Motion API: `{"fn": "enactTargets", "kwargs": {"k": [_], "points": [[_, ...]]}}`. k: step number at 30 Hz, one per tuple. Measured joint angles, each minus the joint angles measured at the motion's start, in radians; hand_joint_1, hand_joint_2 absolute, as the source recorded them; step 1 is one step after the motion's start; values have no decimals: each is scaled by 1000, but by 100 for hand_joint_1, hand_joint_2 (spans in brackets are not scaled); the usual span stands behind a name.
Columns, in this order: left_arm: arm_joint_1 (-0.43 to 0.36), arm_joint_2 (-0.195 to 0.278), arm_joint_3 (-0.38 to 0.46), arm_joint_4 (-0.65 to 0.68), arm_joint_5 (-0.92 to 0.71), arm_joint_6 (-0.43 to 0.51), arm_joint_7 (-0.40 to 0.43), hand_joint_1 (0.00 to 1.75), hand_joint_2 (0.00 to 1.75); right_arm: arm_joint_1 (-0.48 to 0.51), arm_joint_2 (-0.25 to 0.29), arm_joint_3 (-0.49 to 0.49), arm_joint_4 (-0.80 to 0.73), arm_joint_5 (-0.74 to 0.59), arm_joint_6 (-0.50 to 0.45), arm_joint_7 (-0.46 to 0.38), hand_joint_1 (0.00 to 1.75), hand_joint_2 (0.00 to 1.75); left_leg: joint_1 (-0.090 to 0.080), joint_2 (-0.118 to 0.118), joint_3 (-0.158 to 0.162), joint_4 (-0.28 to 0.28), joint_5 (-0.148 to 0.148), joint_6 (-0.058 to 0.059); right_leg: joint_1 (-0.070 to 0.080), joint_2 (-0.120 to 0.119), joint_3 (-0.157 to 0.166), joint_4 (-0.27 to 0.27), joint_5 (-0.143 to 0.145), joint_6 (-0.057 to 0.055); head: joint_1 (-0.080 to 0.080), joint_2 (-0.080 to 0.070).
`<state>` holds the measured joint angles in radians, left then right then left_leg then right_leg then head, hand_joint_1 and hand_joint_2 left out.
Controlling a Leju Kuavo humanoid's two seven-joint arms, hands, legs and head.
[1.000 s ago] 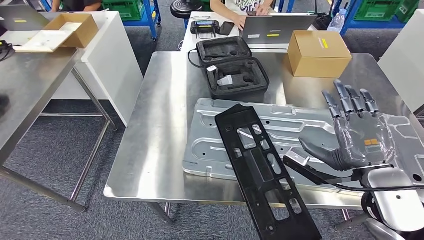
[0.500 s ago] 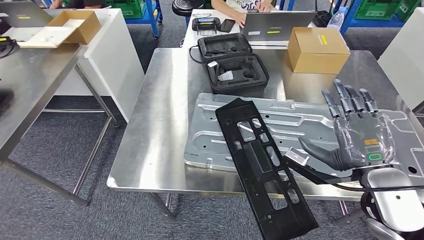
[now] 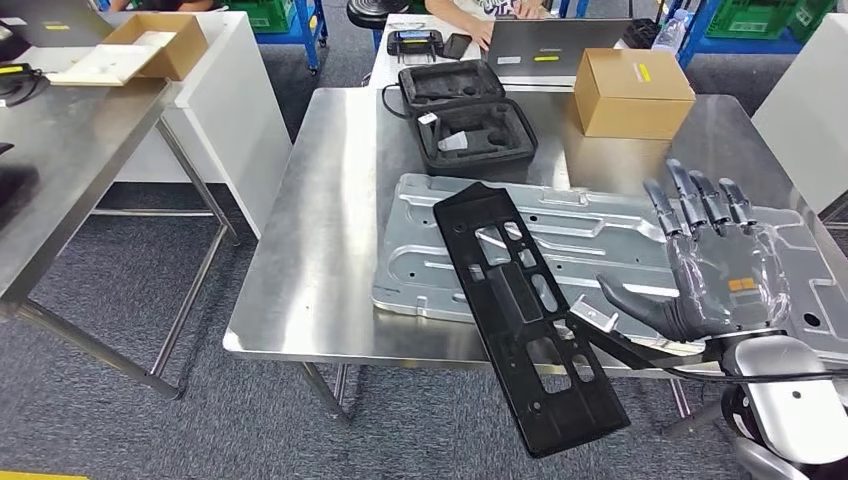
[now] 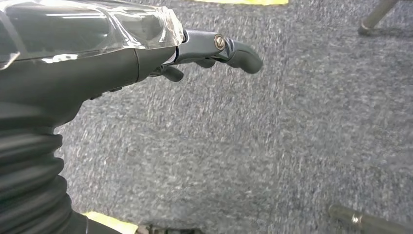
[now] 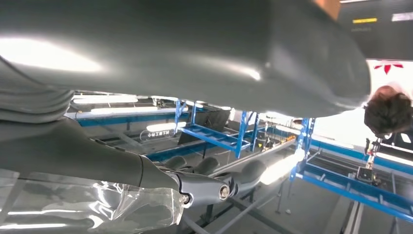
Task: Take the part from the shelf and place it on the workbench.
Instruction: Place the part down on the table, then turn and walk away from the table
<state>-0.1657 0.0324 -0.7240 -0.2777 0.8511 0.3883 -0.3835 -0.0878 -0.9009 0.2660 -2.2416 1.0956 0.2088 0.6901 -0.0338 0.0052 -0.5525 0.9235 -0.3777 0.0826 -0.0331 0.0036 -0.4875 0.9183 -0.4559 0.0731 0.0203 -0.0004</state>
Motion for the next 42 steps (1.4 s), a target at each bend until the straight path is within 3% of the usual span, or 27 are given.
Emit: {"fn": "enactTargets", "kwargs": {"k": [2, 3, 6, 7, 8, 9, 10, 12, 14, 17, 18, 19, 21, 22, 23, 24, 25, 27, 29, 31, 33, 35, 37, 39, 40, 42], "points": [[3, 0, 0, 0, 0, 0, 0, 0, 175, 1, 3, 1, 0, 1, 0, 0, 0, 0, 3, -1, -11, 14, -11, -12, -1, -1, -10, 3, 8, -13, 0, 0], [4, 0, 0, 0, 0, 0, 0, 0, 175, 1, 4, 1, 0, 2, 0, 0, 0, 0, 6, -1, -24, 45, -35, -19, -2, -1, -15, 2, 13, -19, 0, 0], [4, 0, 0, 0, 0, 0, 0, 0, 175, 2, 6, 0, 0, 2, 0, 0, 0, 0, 20, -2, -98, 246, -156, -42, -4, -2, -34, 2, 27, -28, -2, 0], [5, 0, 0, 0, 1, 0, 0, 0, 175, 3, 7, 0, 0, 2, 1, 0, 0, 0, 23, -2, -116, 302, -180, -46, -4, -2, -40, 3, 31, -28, -2, 0], [6, 0, 0, 0, 1, -1, 0, 0, 175, 5, 8, 0, 0, 2, 1, 0, 0, 0, 24, -2, -118, 324, -186, -46, -3, -2, -45, 3, 35, -27, -2, 0], [7, -1, 0, 0, 1, -1, 0, 0, 175, 7, 10, -1, 0, 2, 2, 0, 0, 0, 25, -2, -98, 302, -173, -43, -3, -2, -50, 3, 38, -26, -2, 0], [8, -1, 0, 0, 2, -1, 0, 0, 175, 9, 11, -2, -1, 2, 3, 0, 0, 0, 25, -2, -60, 242, -145, -38, -2, -2, -52, 3, 42, -24, -2, 0], [6, 0, 0, 0, 2, -2, 0, 0, 175, 9, 12, -4, -1, 3, 4, 0, 0, 0, 20, -4, 36, 79, -90, -22, -3, -1, -56, 2, 48, -20, -1, 0], [3, 1, 0, 0, 3, -2, 0, 0, 175, 10, 13, -7, -2, 3, 4, 0, 0, 0, 13, -6, 76, -4, -70, -11, -4, -2, -62, 1, 57, -9, -1, 0], [4, 1, 0, 0, 7, -1, 0, 0, 175, 17, 16, -17, -4, 3, 8, 0, 0, 0, 11, -6, 70, -21, -53, 0, -5, -2, -70, 1, 61, 10, 0, 0], [4, 1, 0, 0, 8, -1, 0, 0, 175, 19, 17, -23, -4, 3, 10, 0, 0, 0, 13, -5, 67, -27, -44, 6, -5, -2, -80, 21, 42, 12, 0, 0], [4, 0, 0, 0, 10, -1, 0, 0, 175, 22, 18, -27, -4, 3, 12, 0, 0, 0, 15, -3, 63, -32, -35, 11, -4, -2, -99, 65, 8, 13, 0, 0], [4, 0, 0, 0, 11, -1, 0, 0, 175, 28, 21, -34, -4, 2, 16, 0, 0, 0, 12, -2, 50, -32, -24, 20, -3, -2, -155, 210, -79, 14, 2, 0], [5, -1, 0, 0, 12, -1, 0, 0, 175, 32, 23, -37, -4, -1, 17, 0, 0, 0, 11, -2, 43, -31, -20, 22, -2, -2, -178, 276, -109, 15, 2, 0], [6, -1, 0, 0, 12, -1, 0, 0, 175, 37, 26, -41, -4, -4, 18, 0, 0, 0, 9, -1, 36, -29, -15, 22, -2, -2, -185, 308, -119, 17, 2, 0], [8, -2, 0, 0, 13, -1, 0, 0, 175, 40, 29, -44, -3, -9, 18, 0, 0, 0, 8, -1, 29, -26, -12, 22, -1, -2, -169, 297, -108, 17, 2, 0], [9, -3, 0, 0, 13, -1, 0, 0, 175, 41, 32, -48, -3, -13, 18, 0, 0, 0, 8, -1, 24, -22, -10, 20, -2, -2, -131, 243, -82, 17, 2, 0], [10, -3, 0, 0, 14, -1, 0, 0, 175, 42, 37, -57, -3, -14, 16, 0, 0, 0, 5, -2, 14, -10, -8, 15, -2, -3, -33, 85, -28, 16, 2, 0], [9, -3, 0, 0, 14, -1, -1, 0, 175, 46, 43, -68, -3, -4, 12, 0, 0, 0, 0, -2, 5, 1, -5, 7, -2, -3, 10, 4, -8, 7, 1, 0], [10, -3, 0, 0, 14, 0, -1, 0, 175, 54, 49, -77, -3, 13, 3, 0, 0, 0, -1, -2, -3, 6, 1, -3, 0, -2, 2, 3, -2, -7, 0, 0], [12, -4, 0, 0, 14, 0, -1, 0, 175, 59, 56, -83, -3, 29, -13, 0, 0, 0, 4, -3, -17, 30, -19, -16, 0, -4, -7, 4, 8, -21, 0, 0], [11, -5, -1, 0, 14, 0, -1, 0, 175, 63, 63, -93, -3, 38, -25, 0, 0, 0, 11, -4, -47, 105, -80, -31, -2, -5, -19, 3, 18, -30, -1, 0], [11, -5, 0, 0, 14, 0, -1, 0, 175, 66, 70, -101, -3, 39, -31, 0, 0, 0, 18, -4, -91, 227, -150, -43, -3, -6, -32, 4, 27, -31, -1, 0], [13, -5, 0, 0, 14, 0, -1, 0, 175, 71, 80, -107, -3, 35, -34, 0, 0, 0, 25, -4, -117, 319, -189, -48, -3, -5, -47, 4, 38, -30, -2, 0], [13, -6, -1, 0, 15, 0, -1, 0, 175, 74, 87, -110, -3, 25, -33, 0, 0, 0, 27, -4, -106, 318, -186, -48, -3, -5, -54, 4, 43, -28, -2, 0], [12, -6, -1, 0, 16, 0, -2, 0, 175, 76, 104, -126, -3, -29, -23, 0, 0, 0, 27, -5, -22, 191, -137, -38, -3, -4, -64, 4, 53, -24, -2, 0]]}}
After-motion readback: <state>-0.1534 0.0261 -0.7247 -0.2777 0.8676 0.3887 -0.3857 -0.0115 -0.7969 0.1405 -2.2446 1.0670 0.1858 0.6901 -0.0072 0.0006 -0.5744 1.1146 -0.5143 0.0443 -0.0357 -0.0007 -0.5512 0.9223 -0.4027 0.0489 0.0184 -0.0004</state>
